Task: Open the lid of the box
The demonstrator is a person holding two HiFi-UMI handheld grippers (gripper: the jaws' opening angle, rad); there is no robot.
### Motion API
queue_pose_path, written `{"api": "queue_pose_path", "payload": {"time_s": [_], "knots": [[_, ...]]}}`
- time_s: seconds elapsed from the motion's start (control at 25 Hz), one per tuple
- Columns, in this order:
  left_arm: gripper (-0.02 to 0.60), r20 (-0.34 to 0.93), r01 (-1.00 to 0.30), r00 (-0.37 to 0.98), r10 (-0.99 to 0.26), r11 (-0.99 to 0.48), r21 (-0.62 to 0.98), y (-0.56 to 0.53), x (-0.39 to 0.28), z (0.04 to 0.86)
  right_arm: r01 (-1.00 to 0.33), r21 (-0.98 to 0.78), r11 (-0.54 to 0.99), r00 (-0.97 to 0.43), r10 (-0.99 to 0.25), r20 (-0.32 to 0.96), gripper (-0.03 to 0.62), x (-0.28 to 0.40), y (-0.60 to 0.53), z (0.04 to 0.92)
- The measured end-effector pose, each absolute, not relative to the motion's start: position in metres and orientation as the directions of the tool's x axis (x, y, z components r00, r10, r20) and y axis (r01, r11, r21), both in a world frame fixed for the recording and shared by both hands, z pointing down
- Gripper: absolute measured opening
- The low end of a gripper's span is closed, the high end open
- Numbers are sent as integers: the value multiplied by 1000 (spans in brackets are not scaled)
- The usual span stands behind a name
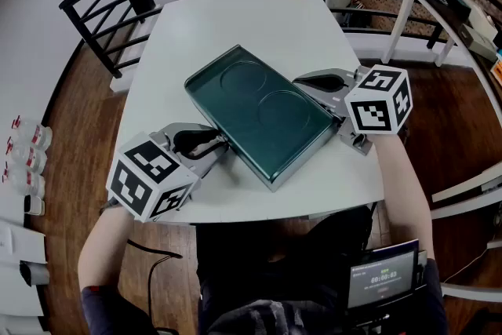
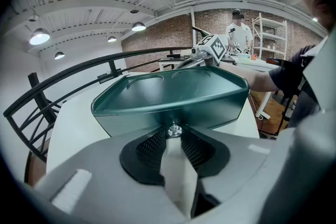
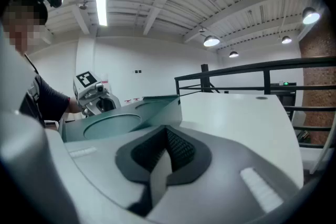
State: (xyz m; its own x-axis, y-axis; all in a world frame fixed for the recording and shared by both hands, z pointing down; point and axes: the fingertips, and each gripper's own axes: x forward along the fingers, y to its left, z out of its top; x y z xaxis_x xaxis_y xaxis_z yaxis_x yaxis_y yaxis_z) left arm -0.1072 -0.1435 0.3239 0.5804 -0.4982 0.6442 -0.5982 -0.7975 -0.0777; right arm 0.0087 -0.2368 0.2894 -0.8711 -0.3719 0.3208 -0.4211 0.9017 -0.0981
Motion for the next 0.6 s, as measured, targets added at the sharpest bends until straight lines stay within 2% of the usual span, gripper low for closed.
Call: {"api": "queue_pose_path", "payload": {"time_s": [0.12,0.6], "knots": [[84,649,-596,585,-487,-800,-64,-142,-105,324,-421,-98,902,-871,-372,321,2,9,-237,291],[84,662,-600,587,-467,-800,-33,-130,-116,323,-423,-101,900,-869,-372,328,2,8,-236,291]]}}
